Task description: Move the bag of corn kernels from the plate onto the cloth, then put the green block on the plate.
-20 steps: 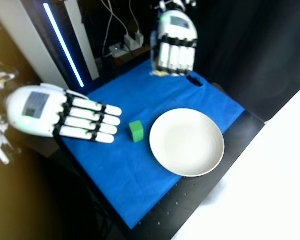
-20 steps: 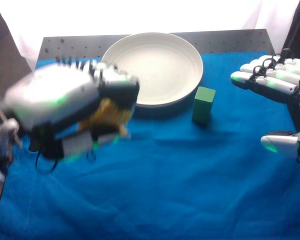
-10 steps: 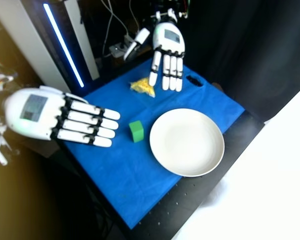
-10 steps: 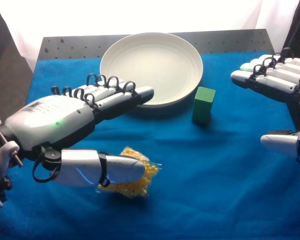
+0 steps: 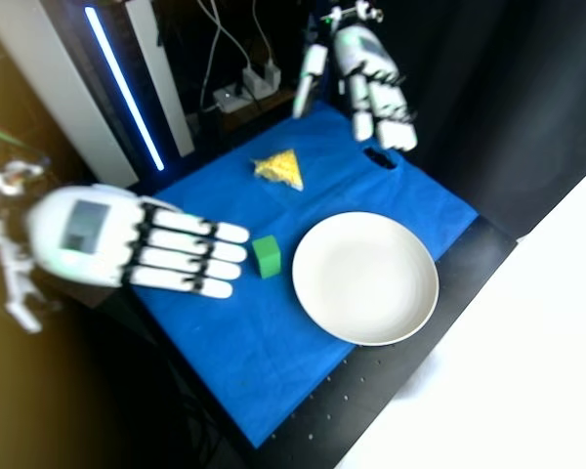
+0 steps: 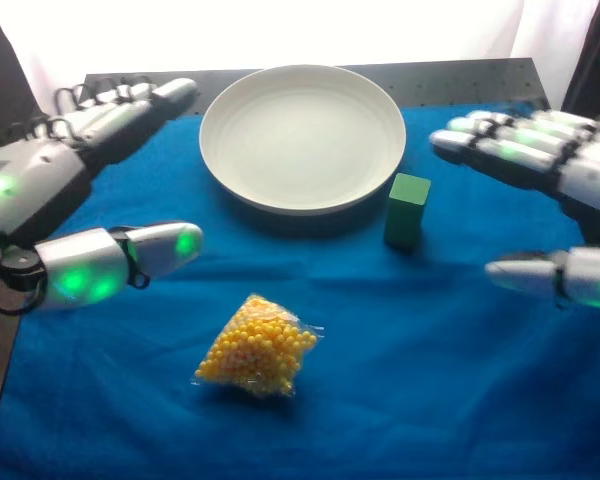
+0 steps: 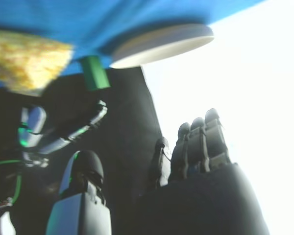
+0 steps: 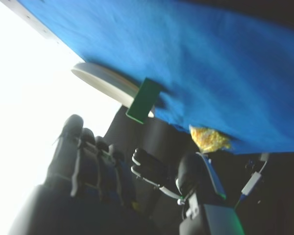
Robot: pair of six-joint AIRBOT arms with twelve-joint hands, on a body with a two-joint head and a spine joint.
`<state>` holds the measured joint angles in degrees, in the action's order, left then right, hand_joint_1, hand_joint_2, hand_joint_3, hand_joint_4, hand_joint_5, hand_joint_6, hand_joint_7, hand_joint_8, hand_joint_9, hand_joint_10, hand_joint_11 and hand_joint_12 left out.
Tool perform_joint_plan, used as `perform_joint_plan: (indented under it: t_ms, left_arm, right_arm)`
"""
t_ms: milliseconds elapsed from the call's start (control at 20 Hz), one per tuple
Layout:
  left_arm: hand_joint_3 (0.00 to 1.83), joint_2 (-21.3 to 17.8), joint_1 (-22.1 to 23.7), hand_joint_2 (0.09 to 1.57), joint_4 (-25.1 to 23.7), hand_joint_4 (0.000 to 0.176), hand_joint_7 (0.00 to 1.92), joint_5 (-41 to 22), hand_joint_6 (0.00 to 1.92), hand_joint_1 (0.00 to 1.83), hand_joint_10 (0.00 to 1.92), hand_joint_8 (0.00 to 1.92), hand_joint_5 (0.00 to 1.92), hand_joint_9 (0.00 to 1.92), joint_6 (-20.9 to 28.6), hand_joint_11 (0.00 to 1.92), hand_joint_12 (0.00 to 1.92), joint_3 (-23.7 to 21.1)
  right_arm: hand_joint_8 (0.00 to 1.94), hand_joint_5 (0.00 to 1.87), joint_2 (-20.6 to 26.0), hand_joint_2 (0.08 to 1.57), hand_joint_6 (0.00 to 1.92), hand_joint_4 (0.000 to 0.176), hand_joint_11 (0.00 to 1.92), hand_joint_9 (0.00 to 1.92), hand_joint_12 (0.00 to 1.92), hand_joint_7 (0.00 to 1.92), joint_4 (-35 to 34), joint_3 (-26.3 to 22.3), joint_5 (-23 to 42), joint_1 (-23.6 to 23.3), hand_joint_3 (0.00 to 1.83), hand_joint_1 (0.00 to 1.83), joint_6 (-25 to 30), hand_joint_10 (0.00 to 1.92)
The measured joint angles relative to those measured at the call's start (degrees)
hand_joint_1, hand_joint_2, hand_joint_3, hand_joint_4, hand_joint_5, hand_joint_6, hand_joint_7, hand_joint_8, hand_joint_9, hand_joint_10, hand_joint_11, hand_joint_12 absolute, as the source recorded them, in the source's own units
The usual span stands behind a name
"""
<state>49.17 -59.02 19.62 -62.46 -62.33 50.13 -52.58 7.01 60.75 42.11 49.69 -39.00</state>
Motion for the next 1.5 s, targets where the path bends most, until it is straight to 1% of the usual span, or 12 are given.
perform_joint_plan:
  t_ms: [50,250,450,550,600,650,750,900,1100,1200,1400,1500]
  left_arm:
    - [0.01,0.0,-1.3,1.15,0.7,0.14,0.0,-2.0,0.0,0.34,0.0,0.0,0.0,0.0,0.0,0.0,0.0,-0.3]
    - [0.01,-0.1,-5.0,1.18,5.2,0.14,0.0,-6.9,0.0,0.44,0.0,0.0,0.0,0.0,0.0,0.0,0.0,-1.2]
    - [0.01,-0.1,-6.6,1.2,6.7,0.113,0.0,-10.3,0.0,0.44,0.0,0.0,0.0,0.0,0.3,0.0,0.0,-1.8]
    - [0.01,-0.1,-7.0,1.21,7.1,0.103,0.0,-11.1,0.0,0.42,0.0,0.0,0.0,0.0,0.4,0.0,0.0,-2.1]
    - [0.0,-0.1,-7.3,1.21,7.5,0.112,0.0,-11.5,0.0,0.39,0.0,0.0,0.0,0.0,0.4,0.0,0.0,-2.1]
    - [0.01,-0.1,-7.6,1.21,7.8,0.106,0.0,-11.6,0.0,0.39,0.0,0.0,0.0,0.0,0.4,0.0,0.0,-2.1]
    - [0.01,-0.1,-7.7,1.22,8.0,0.108,0.0,-12.0,0.0,0.39,0.0,0.0,0.0,0.0,0.5,0.0,0.0,-2.3]
    - [0.01,-0.1,-8.4,1.22,8.3,0.119,0.0,-12.7,0.0,0.39,0.0,0.0,0.0,0.0,0.9,0.0,0.0,-2.3]
    - [0.0,0.0,-8.7,1.22,8.9,0.108,0.0,-13.0,0.0,0.37,0.0,0.0,0.0,0.0,1.0,0.0,0.0,-2.3]
    - [0.0,0.0,-8.8,1.21,8.9,0.114,0.0,-13.4,0.0,0.36,0.0,0.0,0.0,0.0,1.1,0.0,0.0,-2.3]
    - [0.0,0.0,-9.1,1.22,9.1,0.131,0.0,-13.7,0.0,0.41,0.0,0.0,0.0,0.0,1.1,0.0,0.0,-2.3]
    - [0.0,0.0,-9.2,1.22,9.0,0.137,0.0,-13.6,0.0,0.41,0.0,0.0,0.0,0.0,1.1,0.0,0.0,-2.3]
  right_arm:
    - [0.0,0.0,-1.6,1.2,0.0,0.0,0.0,0.1,0.55,0.01,1.0,1.2,-1.4,-2.3,0.0,0.69,0.0,0.04]
    - [0.0,0.0,-6.3,1.21,0.0,0.0,0.0,0.08,0.75,0.03,2.6,4.2,-6.8,-5.1,0.0,0.74,0.0,0.02]
    - [0.02,0.06,-9.5,1.19,0.02,0.0,0.0,0.19,1.12,0.14,4.1,7.4,-11.8,-8.4,0.0,0.88,0.0,0.07]
    - [0.07,0.3,-11.0,1.2,0.06,0.0,0.09,0.52,1.5,0.47,4.5,8.5,-13.1,-9.0,0.0,1.08,0.0,0.26]
    - [1.01,0.57,-11.9,1.16,0.12,0.0,0.73,0.91,1.4,0.72,4.8,8.9,-14.1,-9.1,0.0,1.42,0.1,1.08]
    - [1.31,0.61,-12.5,1.22,1.06,0.0,0.96,1.01,1.4,0.84,4.7,9.3,-14.1,-9.7,0.01,1.26,0.2,1.11]
    - [1.47,0.69,-13.0,1.24,1.24,0.0,1.0,1.04,1.51,0.83,4.9,9.9,-14.7,-10.4,0.0,1.21,0.2,1.24]
    - [1.57,0.53,-13.0,1.31,1.46,0.0,0.91,0.94,1.68,0.77,5.1,9.9,-15.0,-10.5,0.0,1.17,0.2,1.41]
    - [1.55,0.55,-10.3,1.3,1.42,0.0,1.02,1.01,1.61,0.79,8.5,6.8,-15.7,-11.7,0.0,1.18,0.2,1.4]
    - [1.65,0.51,-8.7,1.32,1.44,0.0,0.98,0.98,1.77,0.75,9.6,5.4,-13.9,-12.6,0.01,1.17,0.2,1.58]
    - [1.38,0.64,-3.4,1.24,1.3,0.0,0.81,0.95,1.62,0.89,10.5,3.2,-8.3,-14.0,0.0,1.22,1.5,1.28]
    - [1.32,0.63,-2.9,1.22,1.29,0.0,0.76,0.87,1.6,0.79,12.2,3.0,-8.2,-16.0,0.0,1.34,1.7,1.45]
